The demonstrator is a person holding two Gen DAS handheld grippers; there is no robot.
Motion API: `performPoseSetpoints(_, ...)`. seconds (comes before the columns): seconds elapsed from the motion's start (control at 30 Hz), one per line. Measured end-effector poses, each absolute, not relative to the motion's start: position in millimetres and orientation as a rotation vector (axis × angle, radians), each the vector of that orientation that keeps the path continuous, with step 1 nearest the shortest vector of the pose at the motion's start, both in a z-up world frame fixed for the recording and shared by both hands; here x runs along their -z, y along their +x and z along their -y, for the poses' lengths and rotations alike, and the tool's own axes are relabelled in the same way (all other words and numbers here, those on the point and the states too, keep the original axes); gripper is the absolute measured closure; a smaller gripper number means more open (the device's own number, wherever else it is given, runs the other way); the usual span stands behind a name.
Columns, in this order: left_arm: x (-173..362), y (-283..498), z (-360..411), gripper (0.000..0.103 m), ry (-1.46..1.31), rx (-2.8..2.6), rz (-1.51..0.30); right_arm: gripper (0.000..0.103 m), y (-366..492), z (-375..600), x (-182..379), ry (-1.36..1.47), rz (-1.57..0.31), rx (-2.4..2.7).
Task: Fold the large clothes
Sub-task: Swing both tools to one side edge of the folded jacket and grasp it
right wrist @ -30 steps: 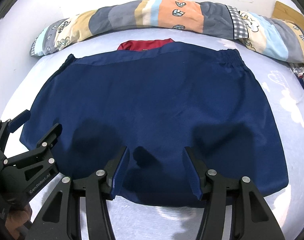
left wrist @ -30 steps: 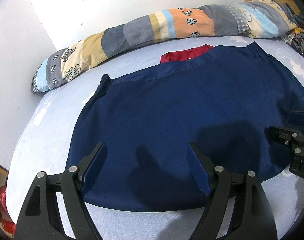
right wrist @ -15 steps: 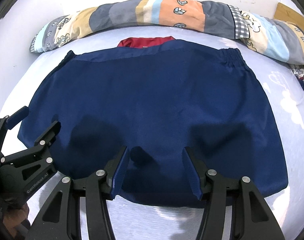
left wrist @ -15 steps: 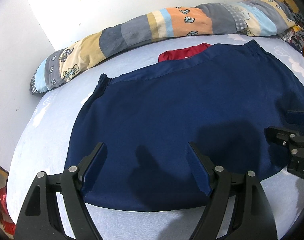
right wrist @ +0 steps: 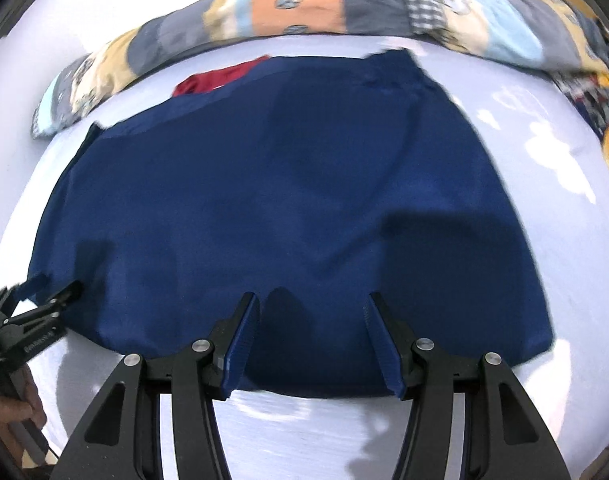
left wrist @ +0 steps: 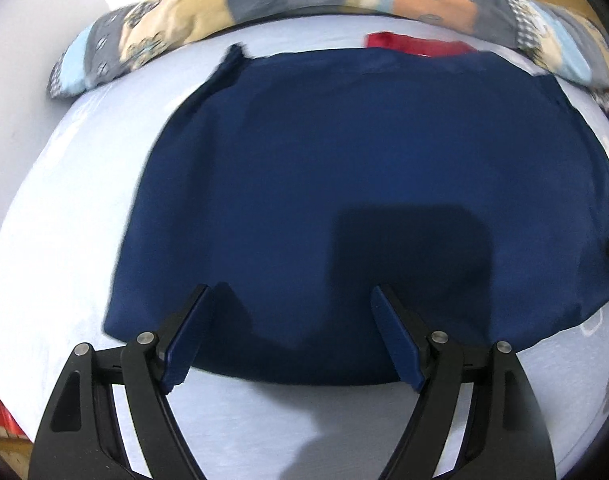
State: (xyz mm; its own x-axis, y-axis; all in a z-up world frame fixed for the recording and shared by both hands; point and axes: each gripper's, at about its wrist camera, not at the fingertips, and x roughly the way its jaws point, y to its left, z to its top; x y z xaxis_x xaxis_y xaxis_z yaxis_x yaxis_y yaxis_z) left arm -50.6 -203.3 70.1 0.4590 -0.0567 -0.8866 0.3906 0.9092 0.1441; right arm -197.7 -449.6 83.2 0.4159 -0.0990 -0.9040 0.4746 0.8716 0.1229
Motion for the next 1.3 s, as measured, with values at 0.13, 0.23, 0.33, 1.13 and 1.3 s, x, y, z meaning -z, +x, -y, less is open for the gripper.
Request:
performPoseSetpoints(0.13,-75,-41,166,0.022,0.314,0.197,-1.074,0.047,-229,483,-85,0.428,-1.077,0.487)
performPoseSetpoints(0.23,-74,-33,126,0.017,0.244,0.117,-1.109,0.047,-260,512,-89,0.495,-1.047,0.570)
performPoseSetpoints(0.33,-75,-30,81,0.015,0.155,0.017,-1.138,0.045,-296,534,-94,0.586,-1.005,0.657)
performPoseSetpoints(1.13,-51,-8,49,0.035,-0.529,0.297,-1.179,0.052,-308,545,-28,1.330,-0.586,0.435)
performPoseSetpoints(1.3,-55,0,73,0.057,-0.453,0.250,-1.083,0.086,-282,548,-21,1.252,-0.579,0.441)
